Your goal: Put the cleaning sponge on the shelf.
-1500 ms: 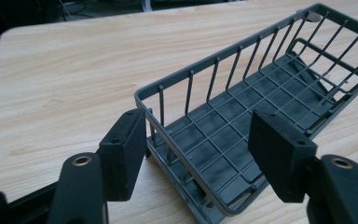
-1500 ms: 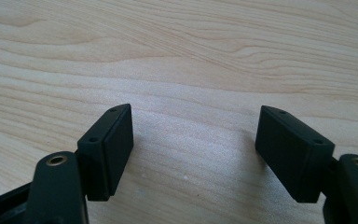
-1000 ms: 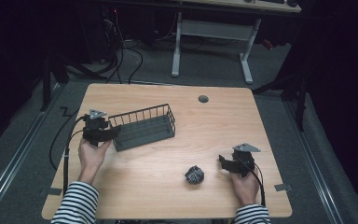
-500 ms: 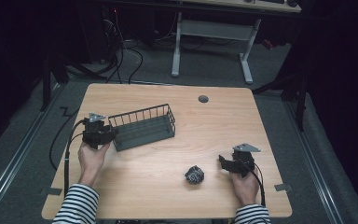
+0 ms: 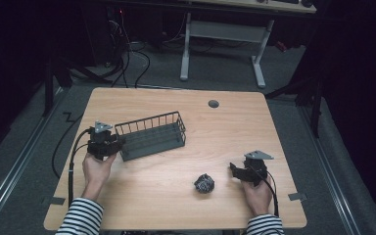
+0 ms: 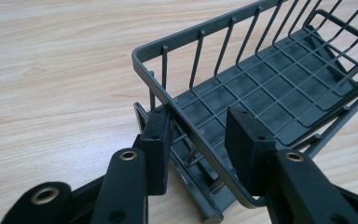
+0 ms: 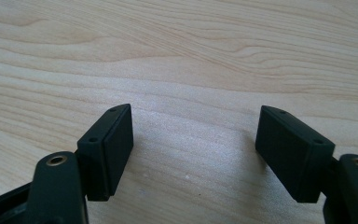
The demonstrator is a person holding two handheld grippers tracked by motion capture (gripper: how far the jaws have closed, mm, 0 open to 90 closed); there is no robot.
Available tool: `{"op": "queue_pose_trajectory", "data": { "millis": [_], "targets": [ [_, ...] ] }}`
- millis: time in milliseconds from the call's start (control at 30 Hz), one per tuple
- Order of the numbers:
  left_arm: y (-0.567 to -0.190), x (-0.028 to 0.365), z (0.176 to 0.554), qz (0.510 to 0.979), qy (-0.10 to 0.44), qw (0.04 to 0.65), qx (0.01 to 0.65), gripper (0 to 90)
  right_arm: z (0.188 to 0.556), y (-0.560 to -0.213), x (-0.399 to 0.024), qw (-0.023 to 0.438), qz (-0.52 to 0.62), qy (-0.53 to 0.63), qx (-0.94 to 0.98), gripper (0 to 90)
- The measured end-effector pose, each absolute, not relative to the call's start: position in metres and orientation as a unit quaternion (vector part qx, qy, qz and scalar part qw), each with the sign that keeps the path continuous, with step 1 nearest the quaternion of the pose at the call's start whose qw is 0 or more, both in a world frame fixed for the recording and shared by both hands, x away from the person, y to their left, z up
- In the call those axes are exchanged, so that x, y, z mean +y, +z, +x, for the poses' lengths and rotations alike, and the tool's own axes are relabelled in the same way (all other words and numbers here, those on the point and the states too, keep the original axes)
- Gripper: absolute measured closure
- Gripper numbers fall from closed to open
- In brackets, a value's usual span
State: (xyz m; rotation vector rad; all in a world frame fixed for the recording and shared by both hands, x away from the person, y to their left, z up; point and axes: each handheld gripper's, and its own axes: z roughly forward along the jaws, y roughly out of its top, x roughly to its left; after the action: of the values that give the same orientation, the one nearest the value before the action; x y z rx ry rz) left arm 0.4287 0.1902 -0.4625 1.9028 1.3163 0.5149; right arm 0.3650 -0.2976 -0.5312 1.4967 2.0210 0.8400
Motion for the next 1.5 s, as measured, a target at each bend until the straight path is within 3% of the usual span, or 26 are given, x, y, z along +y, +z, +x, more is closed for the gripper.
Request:
{"op": "queue_pose_trajectory", "data": {
  "millis": [633, 1500],
  "targets": [
    [-0.463, 0.173, 0.41, 0.756, 0.193, 0.385, 0.494, 60.9, 0.365, -0.531, -0.298, 0.242, 0.548, 0.307, 0.739, 27.7],
    [-0.464, 0.122, 0.404, 0.777, 0.163, 0.406, 0.453, 58.2, 0.365, -0.531, -0.298, 0.242, 0.549, 0.308, 0.739, 27.6]
  ]
}}
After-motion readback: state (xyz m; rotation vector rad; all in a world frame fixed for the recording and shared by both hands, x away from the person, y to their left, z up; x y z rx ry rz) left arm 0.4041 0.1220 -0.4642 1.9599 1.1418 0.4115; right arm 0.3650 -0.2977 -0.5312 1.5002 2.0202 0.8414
